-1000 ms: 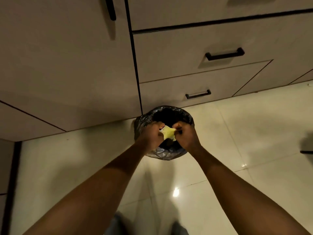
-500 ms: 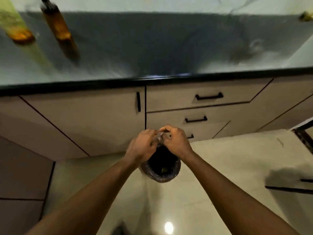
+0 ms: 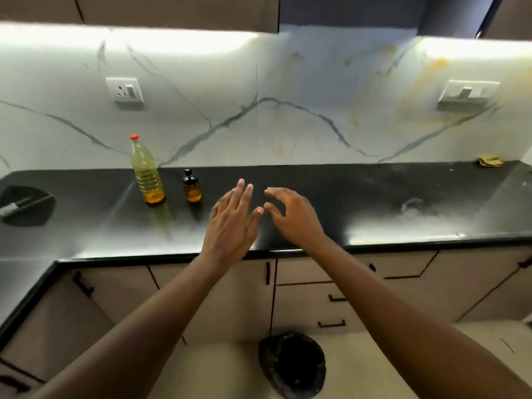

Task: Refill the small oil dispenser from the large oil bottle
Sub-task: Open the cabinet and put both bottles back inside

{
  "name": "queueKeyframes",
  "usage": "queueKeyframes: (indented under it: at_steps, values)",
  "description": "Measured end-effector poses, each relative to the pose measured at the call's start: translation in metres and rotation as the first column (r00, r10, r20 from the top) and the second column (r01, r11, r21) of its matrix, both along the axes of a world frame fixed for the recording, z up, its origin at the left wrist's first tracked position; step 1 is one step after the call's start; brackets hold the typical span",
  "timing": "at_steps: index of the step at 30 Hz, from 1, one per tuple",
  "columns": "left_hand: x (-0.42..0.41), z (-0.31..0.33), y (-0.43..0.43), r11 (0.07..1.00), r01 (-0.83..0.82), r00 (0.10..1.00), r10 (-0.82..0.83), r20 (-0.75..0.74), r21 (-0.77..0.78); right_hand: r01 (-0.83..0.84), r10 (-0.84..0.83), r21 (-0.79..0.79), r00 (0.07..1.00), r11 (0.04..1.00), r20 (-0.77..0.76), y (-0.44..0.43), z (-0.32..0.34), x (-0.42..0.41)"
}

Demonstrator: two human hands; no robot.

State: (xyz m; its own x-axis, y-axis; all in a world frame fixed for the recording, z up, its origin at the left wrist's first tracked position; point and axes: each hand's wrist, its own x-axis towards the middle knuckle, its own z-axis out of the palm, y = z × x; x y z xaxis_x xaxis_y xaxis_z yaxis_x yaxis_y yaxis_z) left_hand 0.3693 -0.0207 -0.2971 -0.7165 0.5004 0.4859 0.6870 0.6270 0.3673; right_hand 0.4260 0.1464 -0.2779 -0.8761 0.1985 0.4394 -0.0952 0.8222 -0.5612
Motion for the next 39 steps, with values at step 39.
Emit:
queueKeyframes:
  at_steps: [39]
  values:
    - [-0.323, 0.25, 0.06, 0.71, -0.198, 0.692, -0.387, 0.609, 0.676, 0.377, -0.098, 0.451, 0.843, 0.809, -0.529, 0.039, 0.245, -0.288]
